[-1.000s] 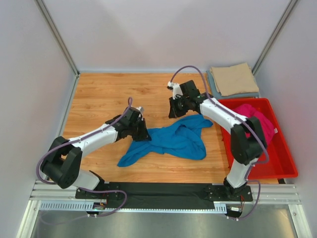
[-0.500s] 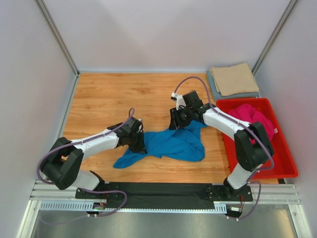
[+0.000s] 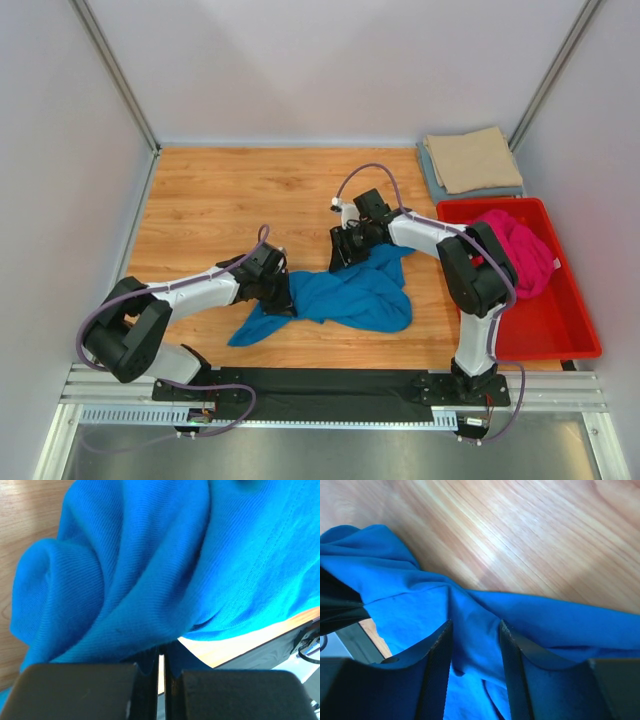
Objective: Fold and stack the t-shirts
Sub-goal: Flatten the tshirt out
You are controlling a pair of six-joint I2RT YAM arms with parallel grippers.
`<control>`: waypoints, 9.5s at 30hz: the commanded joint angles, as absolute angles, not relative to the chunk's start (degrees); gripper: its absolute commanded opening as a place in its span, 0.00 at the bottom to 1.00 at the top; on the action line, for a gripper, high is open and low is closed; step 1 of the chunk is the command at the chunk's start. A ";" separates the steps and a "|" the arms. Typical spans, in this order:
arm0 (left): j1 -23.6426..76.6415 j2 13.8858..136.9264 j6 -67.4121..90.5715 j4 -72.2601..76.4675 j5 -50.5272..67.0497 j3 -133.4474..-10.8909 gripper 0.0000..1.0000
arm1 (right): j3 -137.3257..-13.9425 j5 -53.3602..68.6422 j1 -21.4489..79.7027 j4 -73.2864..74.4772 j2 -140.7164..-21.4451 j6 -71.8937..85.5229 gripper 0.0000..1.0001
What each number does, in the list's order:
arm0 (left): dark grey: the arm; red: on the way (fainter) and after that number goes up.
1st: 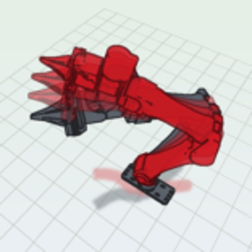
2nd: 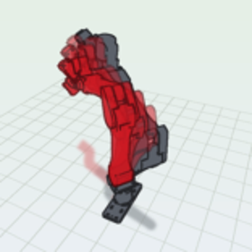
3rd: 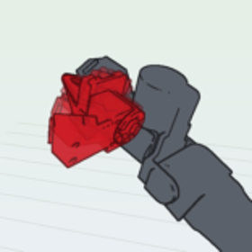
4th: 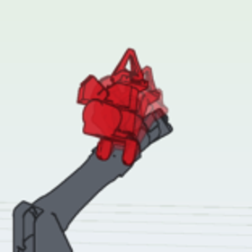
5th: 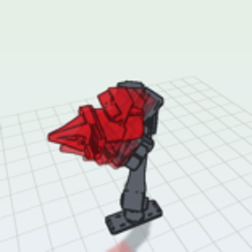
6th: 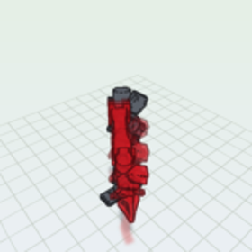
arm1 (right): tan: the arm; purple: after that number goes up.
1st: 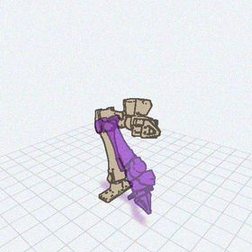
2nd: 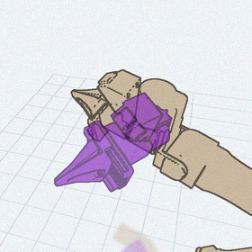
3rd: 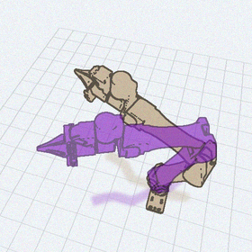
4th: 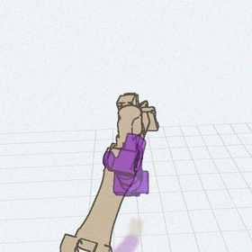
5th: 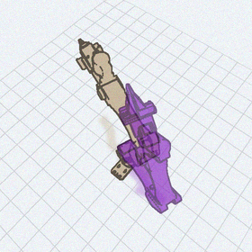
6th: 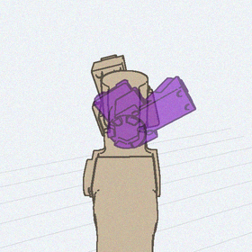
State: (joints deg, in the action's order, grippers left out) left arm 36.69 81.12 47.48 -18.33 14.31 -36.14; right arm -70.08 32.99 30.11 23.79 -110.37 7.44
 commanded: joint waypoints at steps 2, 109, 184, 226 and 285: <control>36.91 82.18 47.72 -16.79 13.18 -35.95 0.00 | -70.31 37.44 30.50 19.34 -108.37 7.39 0.42; 63.98 89.29 10.28 -21.27 -14.23 -58.62 0.45 | -47.81 -12.74 38.58 31.90 -47.29 26.10 0.00; 16.52 64.78 26.63 -63.63 -17.32 -72.42 0.00 | -85.95 -37.53 33.49 57.92 -43.50 24.44 0.00; 14.33 69.94 34.01 -53.70 16.79 -49.92 0.25 | -68.22 -21.10 33.40 57.31 -46.14 27.77 0.00; 10.90 100.30 19.95 -47.90 10.37 -79.28 0.00 | -58.01 -15.56 33.40 50.45 -48.07 27.51 0.00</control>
